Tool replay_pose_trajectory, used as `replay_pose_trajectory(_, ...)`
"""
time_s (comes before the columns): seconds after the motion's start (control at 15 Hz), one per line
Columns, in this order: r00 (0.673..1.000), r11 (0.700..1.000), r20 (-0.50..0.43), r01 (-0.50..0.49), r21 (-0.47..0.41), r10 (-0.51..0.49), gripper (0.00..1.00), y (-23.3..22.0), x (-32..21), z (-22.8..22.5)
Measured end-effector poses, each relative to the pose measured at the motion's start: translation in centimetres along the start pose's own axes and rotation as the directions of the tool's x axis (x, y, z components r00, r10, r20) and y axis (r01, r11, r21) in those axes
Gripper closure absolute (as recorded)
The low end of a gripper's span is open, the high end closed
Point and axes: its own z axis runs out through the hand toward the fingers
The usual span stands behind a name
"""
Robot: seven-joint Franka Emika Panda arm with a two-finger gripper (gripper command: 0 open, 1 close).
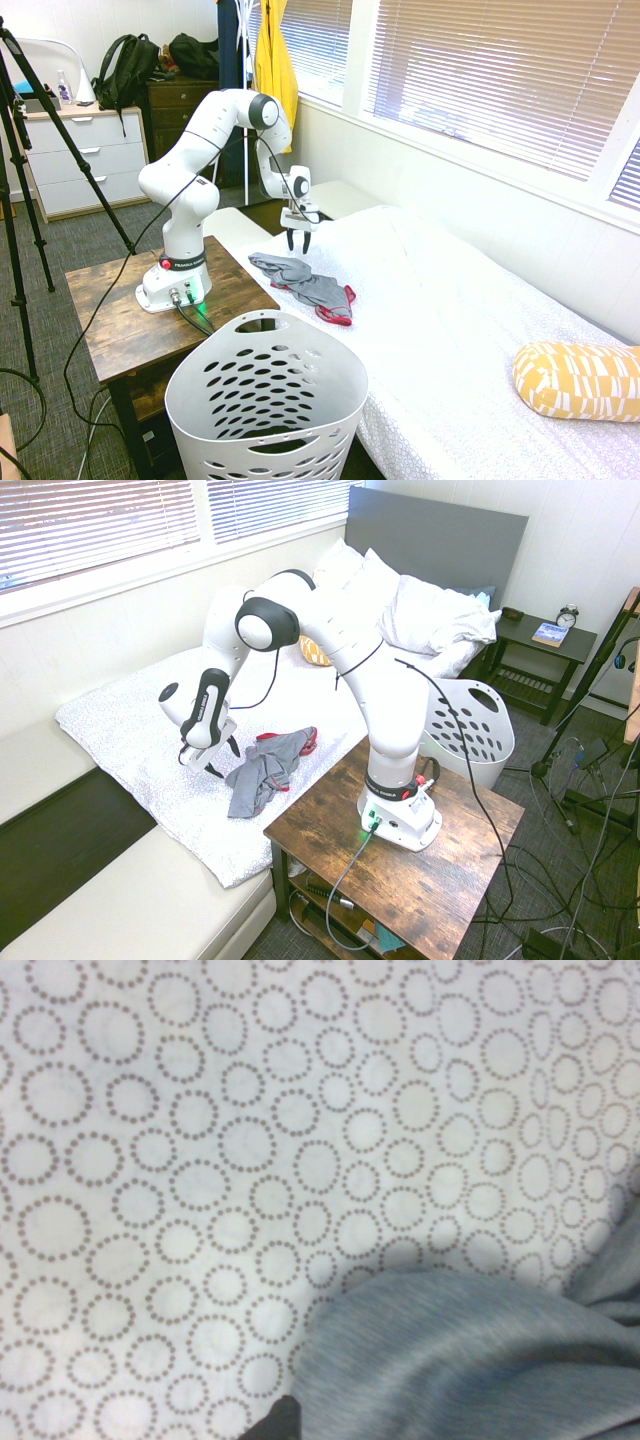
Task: Put my clothes in the laundry bag
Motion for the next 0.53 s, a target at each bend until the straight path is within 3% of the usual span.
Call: replay_pose_trajectory(0.53,0.999,0.998,0.036,-0.016,-0.057,0.018,0.0,0.9,-0.8,4.3)
